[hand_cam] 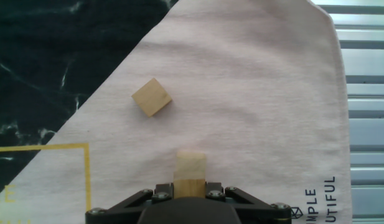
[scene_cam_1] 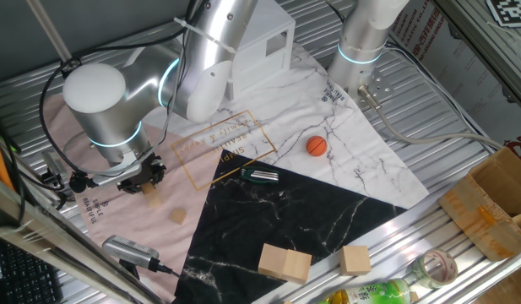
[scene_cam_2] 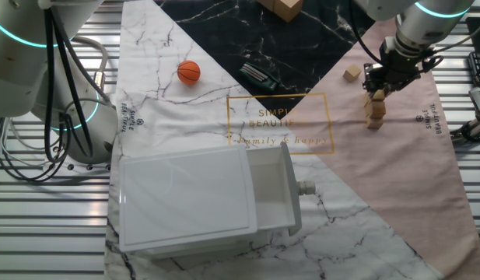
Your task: Stack the blocks into a pyramid shape
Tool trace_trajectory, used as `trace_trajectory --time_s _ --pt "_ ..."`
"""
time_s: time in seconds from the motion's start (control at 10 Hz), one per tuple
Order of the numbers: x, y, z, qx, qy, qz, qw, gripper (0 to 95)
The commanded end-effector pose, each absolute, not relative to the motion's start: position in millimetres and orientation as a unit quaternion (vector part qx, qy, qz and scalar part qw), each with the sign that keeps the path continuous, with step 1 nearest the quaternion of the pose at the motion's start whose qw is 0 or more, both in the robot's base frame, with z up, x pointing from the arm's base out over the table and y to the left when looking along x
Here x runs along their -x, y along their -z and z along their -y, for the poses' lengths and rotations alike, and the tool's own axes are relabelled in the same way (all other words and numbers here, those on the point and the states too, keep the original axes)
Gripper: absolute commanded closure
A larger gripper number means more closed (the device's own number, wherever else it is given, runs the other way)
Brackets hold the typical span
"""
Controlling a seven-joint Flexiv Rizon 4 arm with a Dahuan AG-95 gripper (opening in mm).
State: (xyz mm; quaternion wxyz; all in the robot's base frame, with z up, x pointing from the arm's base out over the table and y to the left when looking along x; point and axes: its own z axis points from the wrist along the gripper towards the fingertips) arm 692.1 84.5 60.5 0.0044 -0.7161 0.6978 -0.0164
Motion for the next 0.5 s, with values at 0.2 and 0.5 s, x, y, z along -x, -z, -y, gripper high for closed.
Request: trace_trajectory --time_s 0.2,0.5 --pt "-692.1 -60.2 -84.0 0.717 0.018 -0.697 0.004 95.0" --pt "-691.7 -59.5 -82.3 0.718 0.019 -0.696 0.005 95.0"
